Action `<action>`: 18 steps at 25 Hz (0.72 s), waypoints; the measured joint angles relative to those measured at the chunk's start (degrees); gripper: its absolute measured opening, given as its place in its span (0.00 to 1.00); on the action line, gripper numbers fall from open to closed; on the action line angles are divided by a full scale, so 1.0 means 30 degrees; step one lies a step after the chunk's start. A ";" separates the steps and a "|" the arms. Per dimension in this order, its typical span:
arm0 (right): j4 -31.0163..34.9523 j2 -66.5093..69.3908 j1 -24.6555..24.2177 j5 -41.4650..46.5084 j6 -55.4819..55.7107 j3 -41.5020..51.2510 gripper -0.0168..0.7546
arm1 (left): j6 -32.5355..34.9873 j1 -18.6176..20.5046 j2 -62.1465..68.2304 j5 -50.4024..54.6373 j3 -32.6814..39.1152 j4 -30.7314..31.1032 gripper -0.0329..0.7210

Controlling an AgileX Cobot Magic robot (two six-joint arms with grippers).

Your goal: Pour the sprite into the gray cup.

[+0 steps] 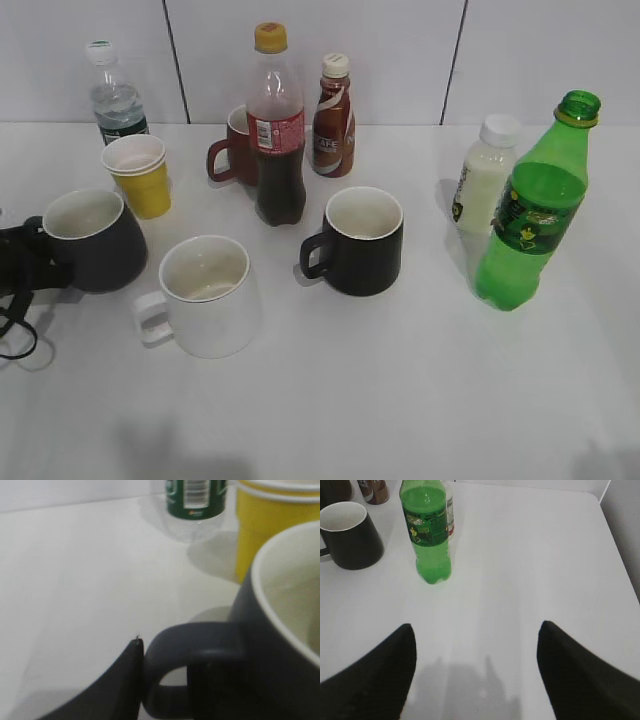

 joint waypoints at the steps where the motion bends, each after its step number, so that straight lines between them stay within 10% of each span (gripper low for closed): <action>1: 0.0000 0.0000 0.0000 0.0000 0.0000 0.0000 0.75 | 0.0000 0.0000 0.0100 -0.0087 -0.0095 0.0171 0.35; 6: 0.0000 0.0000 0.0000 0.0000 0.0000 0.0000 0.75 | 0.0001 0.0000 0.0181 -0.0529 -0.0164 0.0306 0.13; 18: 0.0160 0.0000 0.0000 0.0000 0.0000 0.0000 0.75 | 0.0120 0.0000 -0.1269 -0.0047 0.1056 0.0449 0.13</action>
